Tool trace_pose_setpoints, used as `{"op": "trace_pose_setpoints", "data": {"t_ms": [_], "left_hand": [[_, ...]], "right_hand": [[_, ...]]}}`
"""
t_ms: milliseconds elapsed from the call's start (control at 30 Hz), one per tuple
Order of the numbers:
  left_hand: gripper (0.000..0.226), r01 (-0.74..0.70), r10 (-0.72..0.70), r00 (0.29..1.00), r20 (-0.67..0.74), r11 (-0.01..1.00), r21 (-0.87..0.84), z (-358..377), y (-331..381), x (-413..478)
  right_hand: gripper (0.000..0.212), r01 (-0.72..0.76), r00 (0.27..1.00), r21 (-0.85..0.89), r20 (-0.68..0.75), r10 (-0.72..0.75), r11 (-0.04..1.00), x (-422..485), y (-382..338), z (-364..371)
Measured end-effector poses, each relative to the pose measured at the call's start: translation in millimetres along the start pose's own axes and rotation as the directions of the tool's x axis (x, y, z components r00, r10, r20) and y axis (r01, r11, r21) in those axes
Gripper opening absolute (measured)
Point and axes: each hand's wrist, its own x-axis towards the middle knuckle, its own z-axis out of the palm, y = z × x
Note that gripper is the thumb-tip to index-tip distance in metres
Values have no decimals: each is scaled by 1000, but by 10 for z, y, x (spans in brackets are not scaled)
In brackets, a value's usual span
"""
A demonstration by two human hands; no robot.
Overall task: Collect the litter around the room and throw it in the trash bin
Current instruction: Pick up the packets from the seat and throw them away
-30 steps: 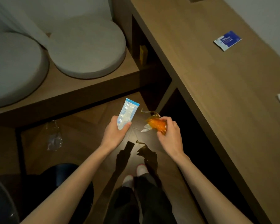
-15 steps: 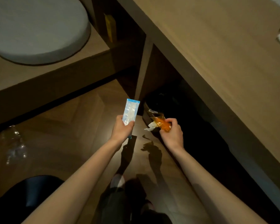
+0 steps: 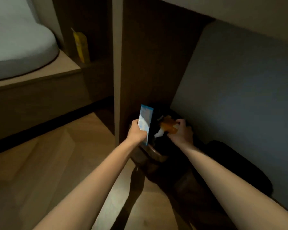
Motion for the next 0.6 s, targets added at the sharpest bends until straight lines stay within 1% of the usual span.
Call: {"op": "trace_pose_setpoints", "data": {"t_ms": [67, 100, 133, 167, 200, 267, 333, 400, 433, 467, 500, 533, 600], "left_hand": [[58, 9, -3, 998, 55, 995, -98, 241, -26, 269], [57, 5, 3, 998, 60, 990, -142, 370, -39, 375], [56, -8, 15, 999, 46, 987, -162, 491, -54, 472], [56, -20, 26, 999, 31, 987, -157, 607, -82, 551], [57, -28, 30, 999, 17, 993, -115, 695, -133, 591], [59, -59, 59, 998, -7, 998, 29, 766, -269, 594], [60, -186, 189, 982, -1, 970, 156, 711, -430, 544], [64, -336, 339, 940, 46, 889, 311, 577, -578, 489], [64, -393, 404, 912, 69, 814, 427, 501, -638, 474], [61, -421, 453, 888, 84, 723, 548, 432, -702, 477], [56, -422, 481, 871, 97, 634, 648, 369, -757, 475], [52, -408, 481, 870, 109, 576, 709, 317, -814, 474], [52, -401, 469, 872, 143, 516, 757, 249, -906, 461]], "right_hand": [[85, 17, 1000, -31, 22, -16, 999, 173, 119, 54], [92, 30, 999, -65, 26, -28, 997, 236, 180, 60], [96, 48, 999, -97, 21, -47, 994, 275, 240, 55], [96, 72, 997, -118, 23, -69, 990, 288, 308, 38], [91, 99, 995, -129, 44, -94, 987, 284, 378, 20], [76, 142, 985, -148, 120, -125, 979, 241, 507, -27], [60, 176, 973, -181, 181, -143, 968, 159, 602, -57], [49, 236, 959, -213, 208, -192, 948, 87, 639, -47], [45, 267, 952, -228, 215, -219, 936, 67, 648, -24], [43, 297, 944, -251, 219, -245, 921, 41, 656, 12], [41, 322, 939, -285, 216, -267, 903, 18, 660, 55], [39, 341, 936, -330, 204, -286, 881, -6, 661, 106], [36, 349, 937, -419, 155, -313, 838, -63, 662, 216]]}}
